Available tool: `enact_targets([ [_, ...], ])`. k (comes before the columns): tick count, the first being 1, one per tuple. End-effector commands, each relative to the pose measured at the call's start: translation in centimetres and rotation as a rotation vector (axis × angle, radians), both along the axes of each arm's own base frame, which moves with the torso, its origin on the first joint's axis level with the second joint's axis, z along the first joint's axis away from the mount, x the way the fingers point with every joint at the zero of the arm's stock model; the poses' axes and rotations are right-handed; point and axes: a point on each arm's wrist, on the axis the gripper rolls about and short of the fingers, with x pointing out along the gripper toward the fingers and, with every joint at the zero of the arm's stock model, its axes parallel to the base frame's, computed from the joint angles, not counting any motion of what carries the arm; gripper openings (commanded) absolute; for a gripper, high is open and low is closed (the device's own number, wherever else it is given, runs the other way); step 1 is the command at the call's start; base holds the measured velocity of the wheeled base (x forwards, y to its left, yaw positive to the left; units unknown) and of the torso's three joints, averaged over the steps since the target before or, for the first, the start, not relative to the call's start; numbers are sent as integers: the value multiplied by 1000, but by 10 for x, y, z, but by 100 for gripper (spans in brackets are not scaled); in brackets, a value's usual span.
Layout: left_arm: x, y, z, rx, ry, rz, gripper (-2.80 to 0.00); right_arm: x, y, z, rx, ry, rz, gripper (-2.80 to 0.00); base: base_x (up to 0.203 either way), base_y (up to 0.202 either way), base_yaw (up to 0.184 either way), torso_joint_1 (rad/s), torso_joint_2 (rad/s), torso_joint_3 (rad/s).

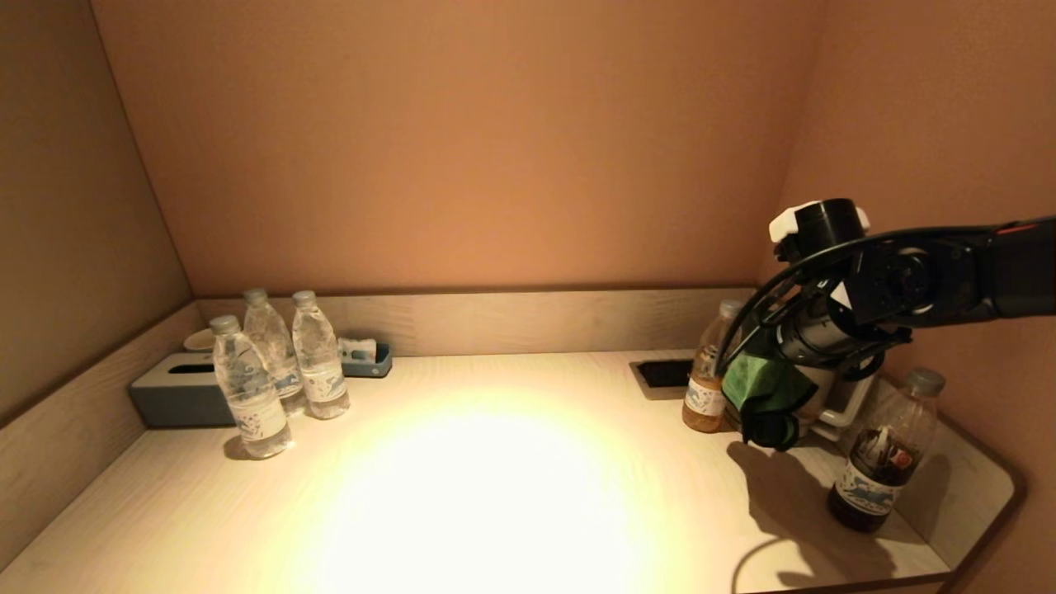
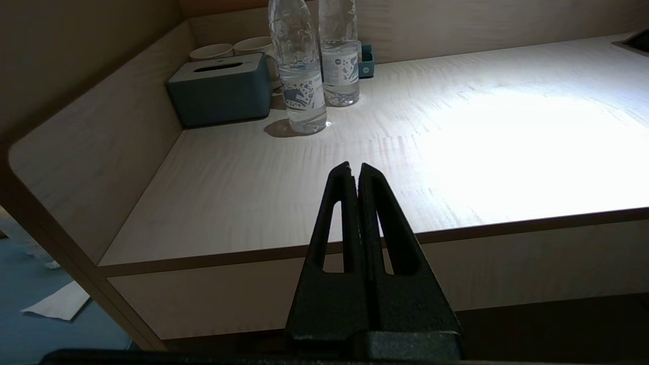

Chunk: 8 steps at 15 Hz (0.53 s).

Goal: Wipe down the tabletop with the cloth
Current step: Place the tablecloth

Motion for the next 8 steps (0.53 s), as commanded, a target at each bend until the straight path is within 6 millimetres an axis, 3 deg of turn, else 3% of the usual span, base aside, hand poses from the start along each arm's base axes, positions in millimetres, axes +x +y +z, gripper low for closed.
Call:
enact_targets([
  [1,0,0,0,0,0,-1,-280,1,-4,-8,4,28,-17,-280,0,0,0,0,0,0],
  [8,0,0,0,-1,0,1,-280,8,-9,-30,5,40,-33,-280,0,0,0,0,0,0],
])
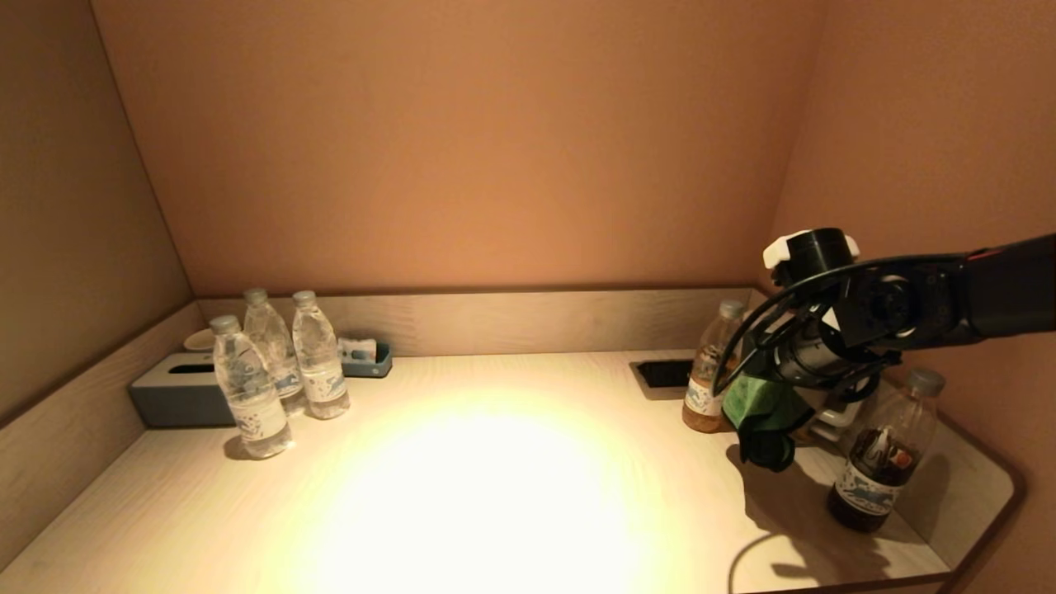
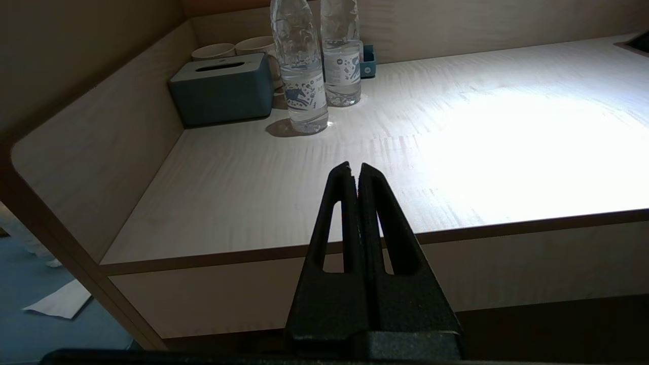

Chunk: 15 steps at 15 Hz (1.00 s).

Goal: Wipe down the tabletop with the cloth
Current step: Place the tablecloth

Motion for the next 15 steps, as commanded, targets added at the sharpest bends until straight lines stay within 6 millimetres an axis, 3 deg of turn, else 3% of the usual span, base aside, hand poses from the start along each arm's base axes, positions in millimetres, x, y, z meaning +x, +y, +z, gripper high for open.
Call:
enact_targets([
  [1,0,0,0,1,1,1,-280,4,-1,-4,0,-7,-5,-280,0,0,0,0,0,0],
  [10,0,0,0,2,2,-1,-280,2,-4,-32,-4,53,-11,-280,0,0,0,0,0,0],
  [13,0,0,0,2,2,-1,-280,2,-4,-33,-4,54,-11,-280,0,0,0,0,0,0],
  [15,0,0,0,0,1,1,-280,4,-3,-51,-5,70,-11,-280,0,0,0,0,0,0],
])
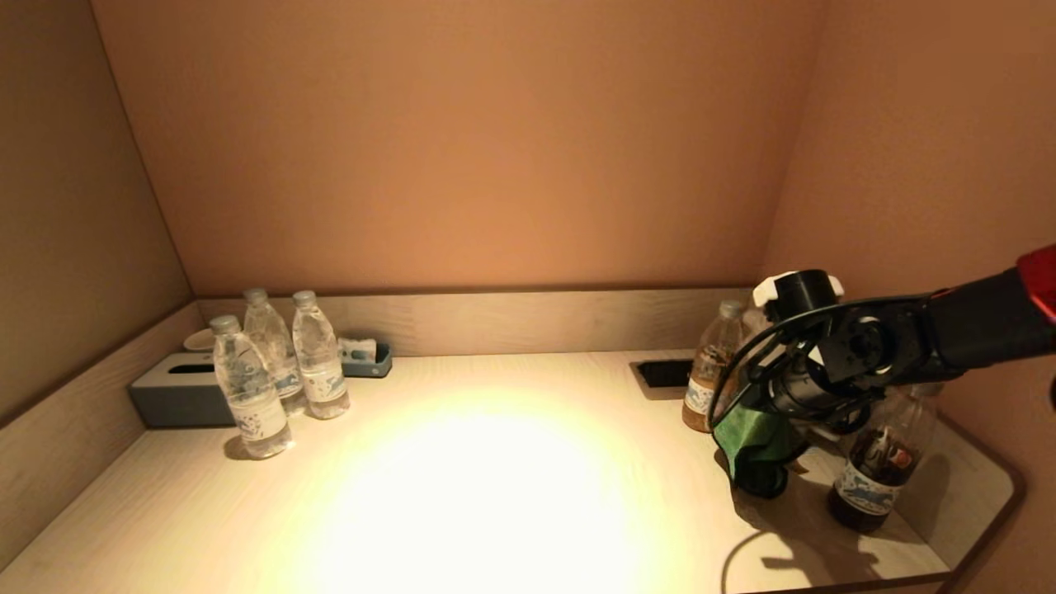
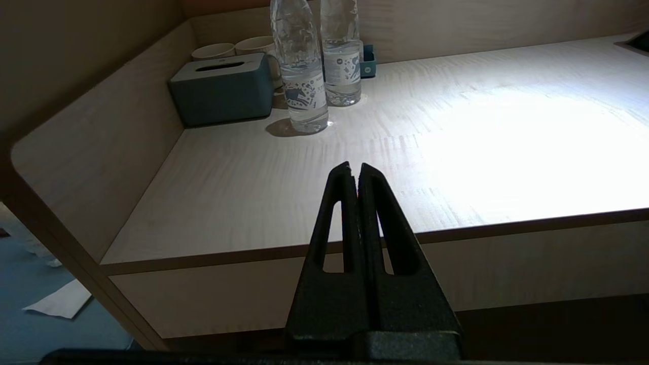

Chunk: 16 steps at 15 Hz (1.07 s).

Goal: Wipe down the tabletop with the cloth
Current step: Place the tablecloth

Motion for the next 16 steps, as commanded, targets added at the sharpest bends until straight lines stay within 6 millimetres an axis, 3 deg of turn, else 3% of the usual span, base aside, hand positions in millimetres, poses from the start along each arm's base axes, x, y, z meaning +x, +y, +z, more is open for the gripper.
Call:
enact_targets([
  [1,0,0,0,1,0,1,-280,4,0,-12,0,-6,-2,-280,0,0,0,0,0,0],
  [16,0,0,0,1,0,1,-280,13,-11,-24,-3,1,-32,-280,0,0,0,0,0,0],
])
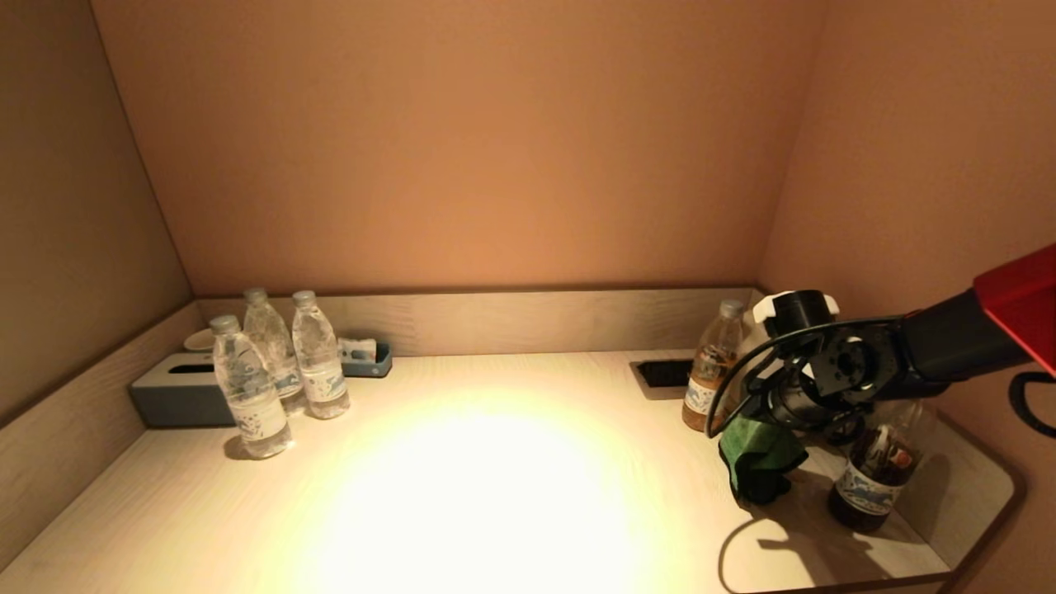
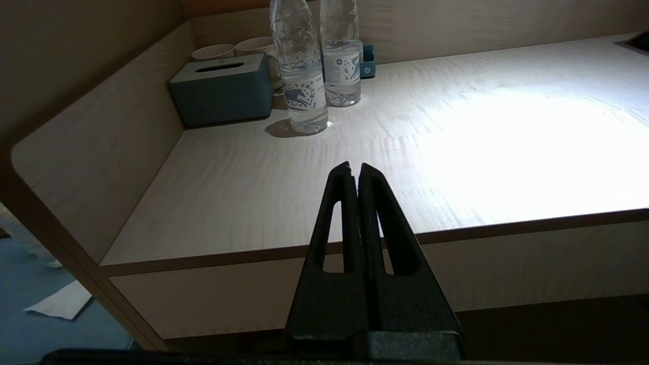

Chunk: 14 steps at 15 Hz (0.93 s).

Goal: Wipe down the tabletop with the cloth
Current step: Place the tablecloth

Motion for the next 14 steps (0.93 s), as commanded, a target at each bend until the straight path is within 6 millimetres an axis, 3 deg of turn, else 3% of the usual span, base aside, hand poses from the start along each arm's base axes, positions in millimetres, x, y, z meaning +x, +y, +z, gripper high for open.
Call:
enact_targets([
  [1,0,0,0,0,1,0,-280,0,0,-1,0,3,-3,-280,0,0,0,0,0,0],
  [13,0,0,0,-1,1,-1,-280,-2,-1,1,-4,2,-2,-280,0,0,0,0,0,0],
  [14,0,0,0,-1,1,-1,-280,-2,-1,1,-4,2,-2,0,0,0,0,0,0,0],
])
